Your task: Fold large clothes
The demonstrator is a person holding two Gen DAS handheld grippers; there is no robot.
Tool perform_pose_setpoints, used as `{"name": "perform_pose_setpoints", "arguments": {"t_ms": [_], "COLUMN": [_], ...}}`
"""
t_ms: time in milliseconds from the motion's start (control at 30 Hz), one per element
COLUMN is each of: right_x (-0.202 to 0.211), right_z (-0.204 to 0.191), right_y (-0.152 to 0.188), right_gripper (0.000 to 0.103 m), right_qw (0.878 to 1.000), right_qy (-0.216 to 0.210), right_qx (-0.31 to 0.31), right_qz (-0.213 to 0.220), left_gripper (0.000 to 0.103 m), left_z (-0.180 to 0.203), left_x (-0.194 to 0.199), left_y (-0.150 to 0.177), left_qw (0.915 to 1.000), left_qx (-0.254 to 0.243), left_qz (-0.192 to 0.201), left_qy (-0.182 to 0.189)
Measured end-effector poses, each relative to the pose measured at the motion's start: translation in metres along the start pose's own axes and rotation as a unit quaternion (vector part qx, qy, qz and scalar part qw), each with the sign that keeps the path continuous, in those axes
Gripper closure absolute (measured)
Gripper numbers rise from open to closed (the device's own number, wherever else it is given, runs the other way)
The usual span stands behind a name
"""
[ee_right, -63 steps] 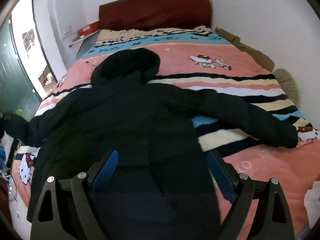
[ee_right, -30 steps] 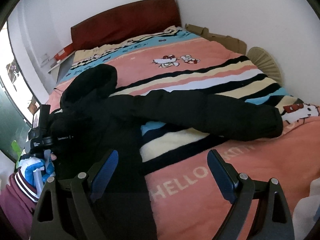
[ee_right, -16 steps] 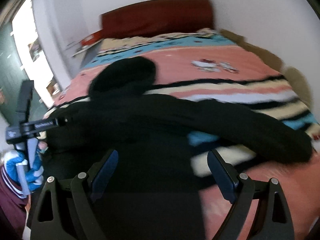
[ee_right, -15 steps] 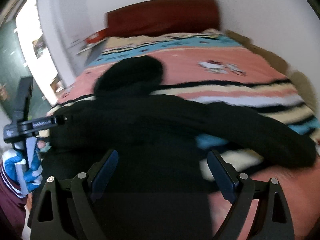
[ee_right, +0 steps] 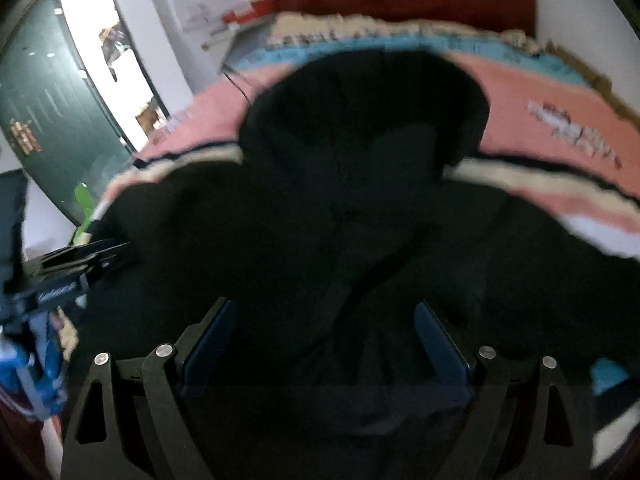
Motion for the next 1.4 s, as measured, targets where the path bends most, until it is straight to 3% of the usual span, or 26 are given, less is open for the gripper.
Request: {"name": "perform_pose_setpoints", "arguments": {"t_ms": [100, 233, 300, 467, 533, 667, 800, 900, 967, 1100, 1133, 1167, 1200, 1267, 1300, 1333, 1400], "right_x": [-0.016, -0.007, 0.012, 0.092, 0.12, 0.175, 0.202, 0.212, 0.212, 0.207, 0.206, 0.202, 0.199, 0.192, 0.19, 0.193, 0.199], "right_z": [0.014, 0.025, 0.045, 0.127, 0.163, 0.241, 0.315, 0.355, 0.376, 0.406, 0.41, 0.417, 0.421, 0.428, 0.431, 0.433, 0.431], "right_y": [0.004, 0.008, 0.019, 0.073, 0.101, 0.171, 0.234, 0.266, 0.278, 0.282, 0.282, 0.282, 0.284, 0.29, 0.291, 0.292, 0.28], "right_gripper": [0.012, 0.012, 0.012, 0.012, 0.012, 0.009, 0.008, 0.008, 0.008, 0.008, 0.016, 0.032, 0.042, 0.07, 0.075, 0.081, 0.086], "right_qw": [1.0, 0.999, 0.999, 0.987, 0.977, 0.942, 0.899, 0.872, 0.856, 0.835, 0.833, 0.828, 0.821, 0.8, 0.796, 0.797, 0.811], "right_qy": [0.001, 0.033, 0.042, 0.051, 0.063, 0.104, 0.134, 0.143, 0.123, 0.099, 0.098, 0.093, 0.088, 0.069, 0.059, 0.056, 0.062], "right_qx": [-0.005, -0.004, -0.027, -0.143, -0.195, -0.302, -0.402, -0.45, -0.482, -0.512, -0.516, -0.525, -0.536, -0.562, -0.566, -0.563, -0.54], "right_qz": [-0.005, -0.014, -0.013, 0.044, 0.064, 0.098, 0.109, 0.125, 0.145, 0.172, 0.173, 0.174, 0.176, 0.197, 0.208, 0.212, 0.217], "left_gripper": [0.054, 0.053, 0.053, 0.053, 0.053, 0.053, 0.053, 0.053, 0.053, 0.053, 0.053, 0.053, 0.053, 0.053, 0.053, 0.053, 0.053], "left_z": [0.001, -0.003, 0.0, 0.002, 0.006, 0.011, 0.012, 0.005, -0.004, -0.024, -0.03, -0.037, -0.042, -0.053, -0.058, -0.061, -0.069], "left_x": [-0.015, -0.023, -0.009, 0.035, 0.053, 0.08, 0.098, 0.11, 0.118, 0.133, 0.136, 0.14, 0.143, 0.148, 0.151, 0.152, 0.157], "left_y": [0.007, -0.002, -0.003, 0.003, 0.007, 0.016, 0.025, 0.032, 0.035, 0.045, 0.047, 0.05, 0.053, 0.058, 0.061, 0.061, 0.063], "left_qw": [1.0, 0.9995, 0.9992, 0.9987, 0.9988, 0.9983, 0.9977, 0.9973, 0.9965, 0.9947, 0.9941, 0.9932, 0.9925, 0.9909, 0.9902, 0.9897, 0.9885], "left_qx": [0.001, 0.019, 0.026, 0.049, 0.044, 0.047, 0.055, 0.066, 0.077, 0.097, 0.102, 0.109, 0.114, 0.126, 0.13, 0.133, 0.14], "left_qz": [0.004, -0.027, -0.029, 0.002, 0.014, 0.019, 0.022, 0.025, 0.027, 0.032, 0.033, 0.034, 0.035, 0.035, 0.035, 0.035, 0.039], "left_qy": [0.001, -0.003, -0.007, 0.016, 0.014, 0.029, 0.032, 0.022, 0.013, -0.011, -0.015, -0.02, -0.024, -0.033, -0.036, -0.038, -0.04]}}
Point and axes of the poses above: each gripper's, at about its wrist camera, not at the fingertips, and x roughly against the way its jaws point, z to its right, y to its underside, the point moved 1 cm from there along -x, roughly the way its jaws point, and after that the axes turned 8 degrees about x, right-handed, at the moved point
